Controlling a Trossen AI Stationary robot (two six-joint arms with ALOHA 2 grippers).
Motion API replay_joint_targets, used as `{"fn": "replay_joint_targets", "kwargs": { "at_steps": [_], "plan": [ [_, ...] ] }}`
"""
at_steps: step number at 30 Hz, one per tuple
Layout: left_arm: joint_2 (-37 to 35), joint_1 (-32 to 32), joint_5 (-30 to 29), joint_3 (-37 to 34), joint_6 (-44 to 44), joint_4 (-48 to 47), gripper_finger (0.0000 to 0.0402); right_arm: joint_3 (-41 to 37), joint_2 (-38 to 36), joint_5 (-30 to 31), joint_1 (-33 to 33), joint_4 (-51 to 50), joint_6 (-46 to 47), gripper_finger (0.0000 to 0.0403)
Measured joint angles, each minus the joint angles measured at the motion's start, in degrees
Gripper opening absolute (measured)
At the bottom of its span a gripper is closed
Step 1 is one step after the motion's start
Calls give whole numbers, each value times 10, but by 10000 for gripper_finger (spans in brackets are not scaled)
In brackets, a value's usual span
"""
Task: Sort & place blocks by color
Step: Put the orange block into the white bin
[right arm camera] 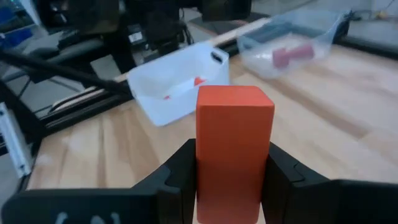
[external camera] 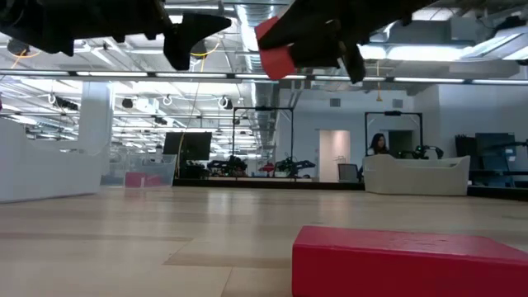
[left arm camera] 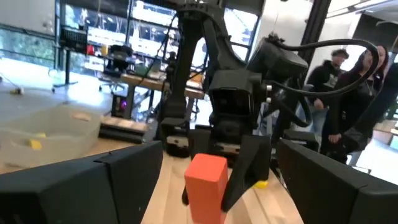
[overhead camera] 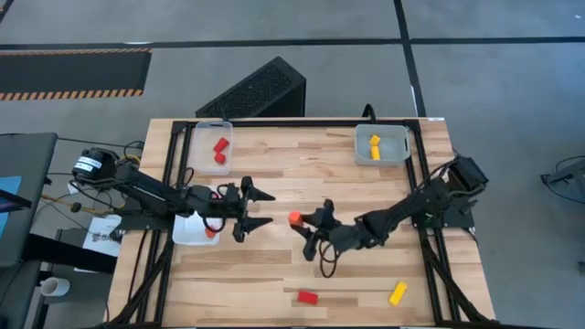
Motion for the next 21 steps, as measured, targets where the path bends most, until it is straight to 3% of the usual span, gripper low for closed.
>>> {"fn": "replay_joint_targets", "kwargs": {
  "at_steps": [12, 21],
  "plan": [
    [5, 0, 39, 2, 3, -3, 295, 0, 0, -30, -6, 129, -137, 132],
    [105, -4, 49, 69, 18, 49, 295, 0, -1, -44, -11, 156, -145, 132]
  ]
}}
